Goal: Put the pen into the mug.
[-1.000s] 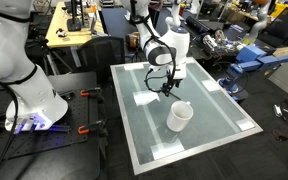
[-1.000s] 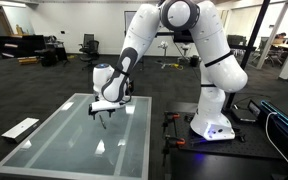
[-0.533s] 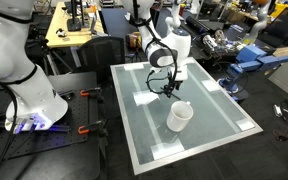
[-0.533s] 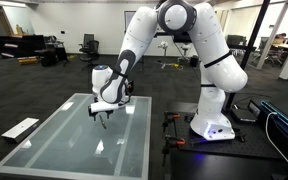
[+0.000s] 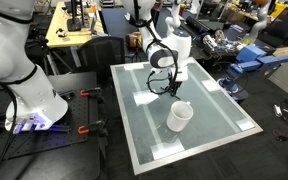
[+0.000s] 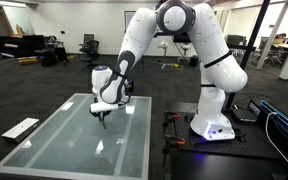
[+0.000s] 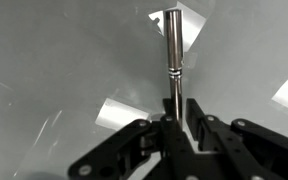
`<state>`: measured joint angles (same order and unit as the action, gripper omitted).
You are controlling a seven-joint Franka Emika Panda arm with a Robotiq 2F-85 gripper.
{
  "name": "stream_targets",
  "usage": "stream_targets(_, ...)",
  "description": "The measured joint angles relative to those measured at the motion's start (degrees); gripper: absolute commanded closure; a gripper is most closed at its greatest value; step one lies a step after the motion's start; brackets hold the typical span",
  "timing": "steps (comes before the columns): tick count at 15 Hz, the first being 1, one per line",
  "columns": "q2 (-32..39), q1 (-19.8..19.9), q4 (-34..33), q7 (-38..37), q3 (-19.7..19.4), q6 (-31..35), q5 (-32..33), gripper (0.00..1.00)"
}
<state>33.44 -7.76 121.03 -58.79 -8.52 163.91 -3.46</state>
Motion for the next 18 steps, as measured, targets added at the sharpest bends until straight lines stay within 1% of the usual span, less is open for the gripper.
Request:
stream_targets(2, 0.08, 0.0, -0.06, 0.0, -0.01, 0.0, -0.01, 0.97)
stream_targets(6, 0.02, -0.28, 0.03, 0.08, -0.2, 0.0, 0.0, 0.97)
stream_targets(9, -1.6, -1.98, 1.84, 0.25, -1.78, 0.0, 0.96, 0.97)
stream_targets(11, -4.55, -3.57, 4.73, 1.26, -3.14, 0.0, 2.61, 0.97)
stream_targets(14, -10.68, -5.85, 10.04, 1.52, -5.09, 0.0, 7.06, 0.97)
stream_targets(16, -15.25, -6.96, 13.63, 1.55, -6.12, -0.02, 11.05, 0.97)
stream_targets(18, -19.8, -7.14, 16.9, 1.85, -6.34, -0.17, 15.52, 0.97)
